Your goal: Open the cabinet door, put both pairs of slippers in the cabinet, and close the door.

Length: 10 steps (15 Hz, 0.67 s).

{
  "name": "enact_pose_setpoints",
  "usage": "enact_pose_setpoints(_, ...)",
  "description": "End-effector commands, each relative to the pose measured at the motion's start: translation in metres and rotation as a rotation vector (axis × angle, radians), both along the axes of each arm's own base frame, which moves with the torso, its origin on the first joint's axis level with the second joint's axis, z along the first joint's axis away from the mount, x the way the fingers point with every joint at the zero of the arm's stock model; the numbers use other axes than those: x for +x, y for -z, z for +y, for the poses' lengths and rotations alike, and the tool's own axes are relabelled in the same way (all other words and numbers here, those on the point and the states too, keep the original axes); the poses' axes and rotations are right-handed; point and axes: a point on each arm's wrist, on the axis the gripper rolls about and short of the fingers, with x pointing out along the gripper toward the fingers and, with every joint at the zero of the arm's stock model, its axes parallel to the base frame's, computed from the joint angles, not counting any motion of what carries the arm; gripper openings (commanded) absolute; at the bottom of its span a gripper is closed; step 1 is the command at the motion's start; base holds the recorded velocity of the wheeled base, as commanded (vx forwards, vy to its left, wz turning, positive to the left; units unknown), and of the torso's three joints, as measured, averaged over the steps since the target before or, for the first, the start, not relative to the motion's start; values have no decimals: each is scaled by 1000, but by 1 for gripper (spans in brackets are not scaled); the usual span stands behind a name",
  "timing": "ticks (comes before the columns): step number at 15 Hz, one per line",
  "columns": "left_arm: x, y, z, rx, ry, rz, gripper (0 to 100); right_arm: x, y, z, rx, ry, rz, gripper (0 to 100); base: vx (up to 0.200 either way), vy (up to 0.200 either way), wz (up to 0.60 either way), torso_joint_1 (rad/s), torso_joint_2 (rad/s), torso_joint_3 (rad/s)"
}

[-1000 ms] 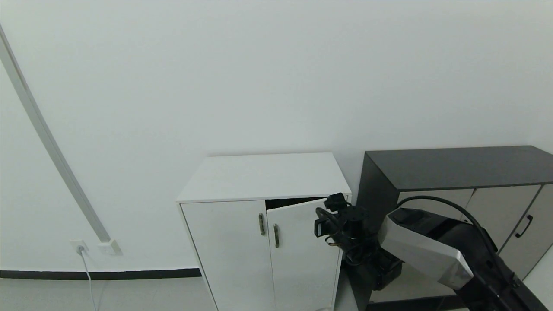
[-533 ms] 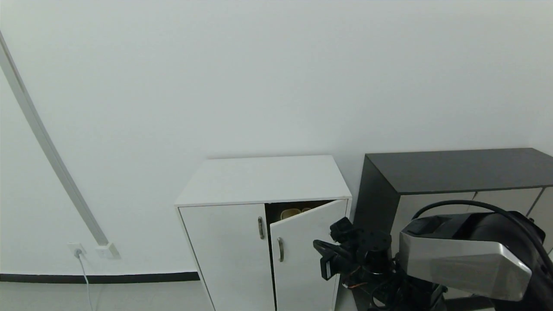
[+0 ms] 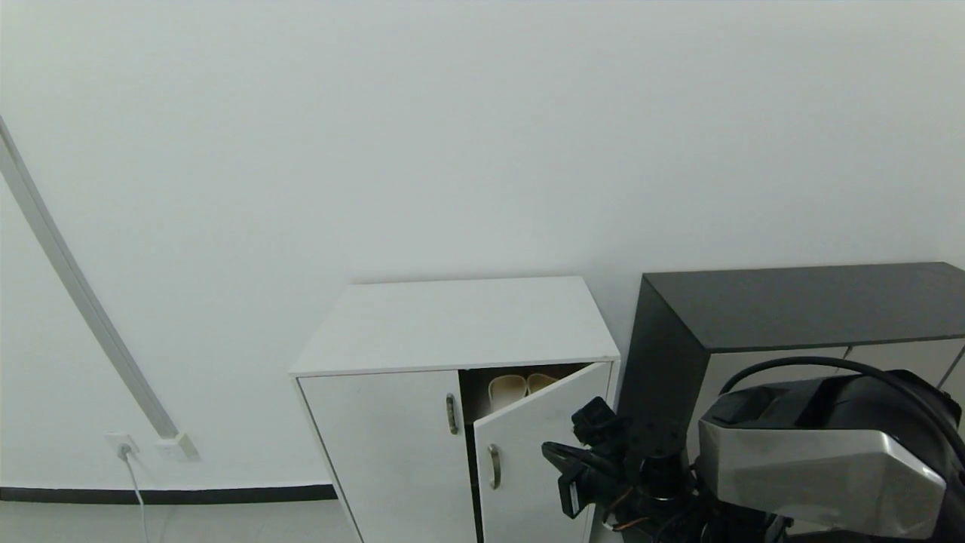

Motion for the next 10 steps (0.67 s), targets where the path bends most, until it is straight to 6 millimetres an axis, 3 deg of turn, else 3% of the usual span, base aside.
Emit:
enact_pose_setpoints(1, 0, 0, 0, -1, -1, 0, 0, 10, 10, 8, 0, -1, 0, 0, 0, 0, 0, 0, 0, 0)
enact_pose_setpoints(10, 0, 0, 0, -3, -5, -1, 0, 47, 16, 32, 17, 20, -20, 0, 0, 0, 0, 0, 0, 0)
